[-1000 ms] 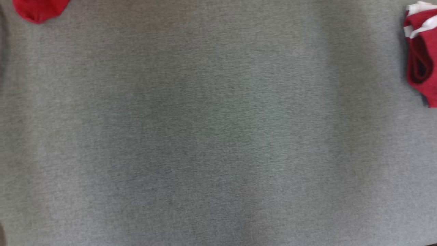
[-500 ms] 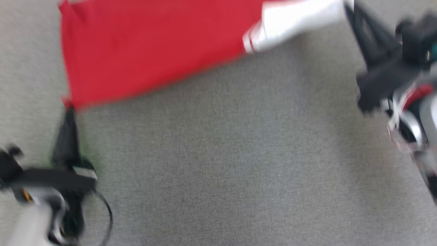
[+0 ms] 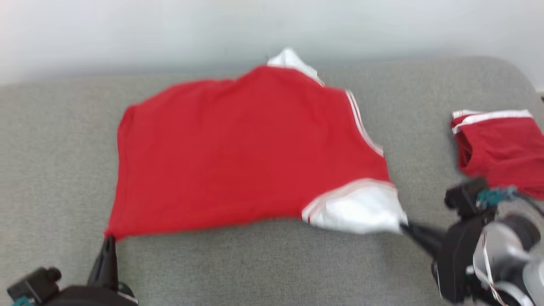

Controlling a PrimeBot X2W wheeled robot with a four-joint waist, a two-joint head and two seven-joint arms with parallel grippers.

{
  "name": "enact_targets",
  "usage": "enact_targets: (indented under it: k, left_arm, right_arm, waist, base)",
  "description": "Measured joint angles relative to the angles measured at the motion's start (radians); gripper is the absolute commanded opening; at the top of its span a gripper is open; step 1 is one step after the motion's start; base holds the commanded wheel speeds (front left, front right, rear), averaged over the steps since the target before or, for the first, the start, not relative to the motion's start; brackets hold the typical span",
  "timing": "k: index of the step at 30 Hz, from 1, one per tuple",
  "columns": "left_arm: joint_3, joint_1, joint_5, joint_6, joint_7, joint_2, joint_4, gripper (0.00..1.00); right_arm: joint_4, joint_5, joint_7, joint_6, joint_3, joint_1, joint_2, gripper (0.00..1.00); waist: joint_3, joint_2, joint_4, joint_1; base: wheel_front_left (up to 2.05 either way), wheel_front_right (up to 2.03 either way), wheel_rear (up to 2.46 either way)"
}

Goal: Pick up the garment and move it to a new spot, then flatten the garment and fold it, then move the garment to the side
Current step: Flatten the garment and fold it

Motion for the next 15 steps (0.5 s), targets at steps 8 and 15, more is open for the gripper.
enact_targets:
  k: [8,15]
  left_arm:
    - [-0.017,0.099,0.018,0.063,0.027,0.014,-0.064,0.00]
    - [-0.032,0.165,0.029,0.104,0.023,-0.004,-0.114,0.00]
  right_arm:
    - [-0.083,0.049,0.245,0.000,-0.118,0.181,0.042,0.00]
    - [-0.184,0.035,0.356,0.000,-0.221,0.267,0.125,0.00]
  waist:
    - [-0.054,0.0000,0.008,0.0001]
    - [-0.061,0.0001,0.002,0.0004]
  base:
    - [0.00,0.00,0.00]
    - [0.00,0.00,0.00]
